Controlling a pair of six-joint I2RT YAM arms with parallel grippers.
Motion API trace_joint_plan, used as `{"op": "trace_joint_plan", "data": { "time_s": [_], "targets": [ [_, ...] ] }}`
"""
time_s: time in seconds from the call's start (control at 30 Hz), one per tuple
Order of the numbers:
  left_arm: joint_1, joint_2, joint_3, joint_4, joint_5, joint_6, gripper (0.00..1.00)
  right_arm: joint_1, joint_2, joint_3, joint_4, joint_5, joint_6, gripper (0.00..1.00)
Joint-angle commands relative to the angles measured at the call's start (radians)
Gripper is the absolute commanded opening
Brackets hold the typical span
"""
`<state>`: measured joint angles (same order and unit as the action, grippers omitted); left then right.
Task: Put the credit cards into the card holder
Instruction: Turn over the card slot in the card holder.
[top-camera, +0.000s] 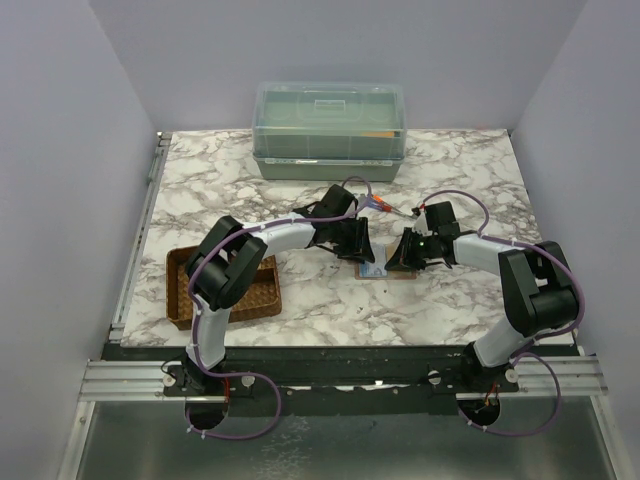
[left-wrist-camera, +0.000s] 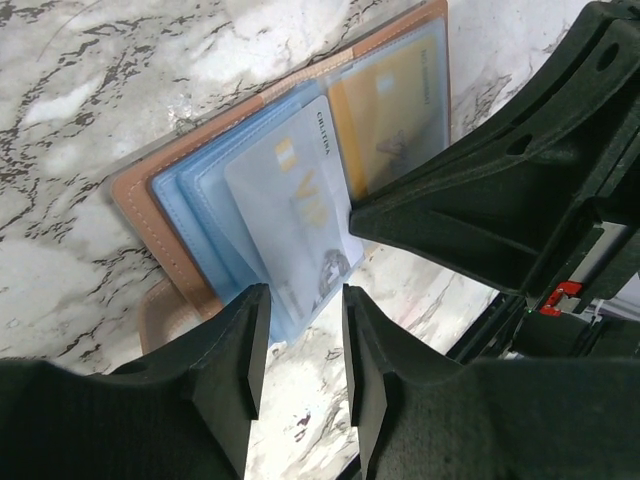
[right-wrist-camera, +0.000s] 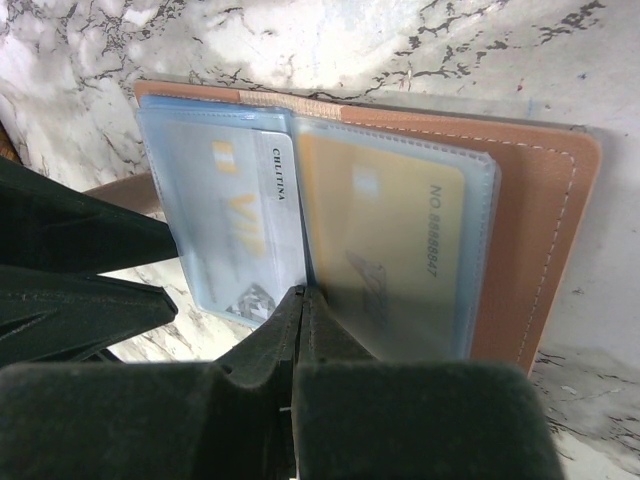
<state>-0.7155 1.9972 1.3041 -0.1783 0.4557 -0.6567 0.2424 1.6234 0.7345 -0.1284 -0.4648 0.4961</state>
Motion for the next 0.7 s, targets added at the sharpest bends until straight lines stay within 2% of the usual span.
{"op": "trace_joint_plan", "data": {
  "time_s": [0.0,0.23,0.67],
  "targets": [
    [-0.006,0.018,0.007,0.039,0.048,-0.006,0.41,0.0,0.028,-0.022,-0.01,0.029,-0.034,0.0],
    [-0.005,-0.018,-0.023,0.042,-0.023,-0.013,0.46,0.0,0.024,-0.024,-0.016,0.031,-0.036,0.0],
    [-0.006,-0.014,-0.037,0.041,-0.035,-0.039,0.44,0.0,0.024,-0.021,-0.02,0.027,-0.034,0.0]
  ]
}}
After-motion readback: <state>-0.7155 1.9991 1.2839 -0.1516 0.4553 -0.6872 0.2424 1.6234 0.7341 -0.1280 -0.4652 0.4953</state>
